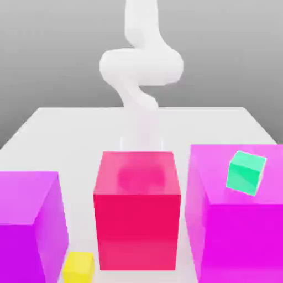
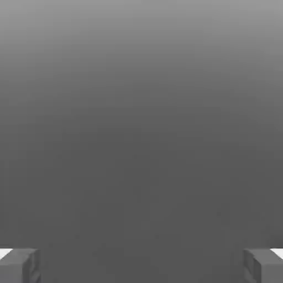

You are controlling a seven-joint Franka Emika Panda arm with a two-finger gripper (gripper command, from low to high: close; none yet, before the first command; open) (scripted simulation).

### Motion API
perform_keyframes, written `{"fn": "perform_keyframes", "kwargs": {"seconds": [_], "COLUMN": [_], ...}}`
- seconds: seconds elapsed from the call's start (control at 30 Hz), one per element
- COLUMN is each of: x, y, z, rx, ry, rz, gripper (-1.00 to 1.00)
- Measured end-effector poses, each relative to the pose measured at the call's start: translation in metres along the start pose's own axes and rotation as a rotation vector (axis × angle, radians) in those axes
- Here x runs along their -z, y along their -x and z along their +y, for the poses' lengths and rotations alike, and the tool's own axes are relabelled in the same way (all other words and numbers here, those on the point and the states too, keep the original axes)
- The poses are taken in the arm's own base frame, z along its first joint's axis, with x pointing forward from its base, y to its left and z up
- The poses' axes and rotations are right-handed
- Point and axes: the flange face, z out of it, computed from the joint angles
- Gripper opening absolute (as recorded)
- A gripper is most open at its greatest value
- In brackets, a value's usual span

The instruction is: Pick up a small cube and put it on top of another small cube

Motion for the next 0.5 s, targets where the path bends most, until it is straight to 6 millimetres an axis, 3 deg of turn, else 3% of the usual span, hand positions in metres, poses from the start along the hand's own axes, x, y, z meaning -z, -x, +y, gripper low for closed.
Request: {"fn": "perform_keyframes", "kwargs": {"seconds": [0.1, 0.23, 0.37, 0.5], "x": [-0.058, -0.125, -0.179, -0.221], "y": [-0.029, -0.062, -0.084, -0.089], "z": [0.038, 0.106, 0.192, 0.289], "rx": [-0.138, -0.325, -0.518, -0.719], "ry": [0.108, 0.242, 0.37, 0.49], "rz": [0.012, 0.029, 0.046, 0.059], "gripper": [0.0, 0.0, 0.0, 0.0]}}
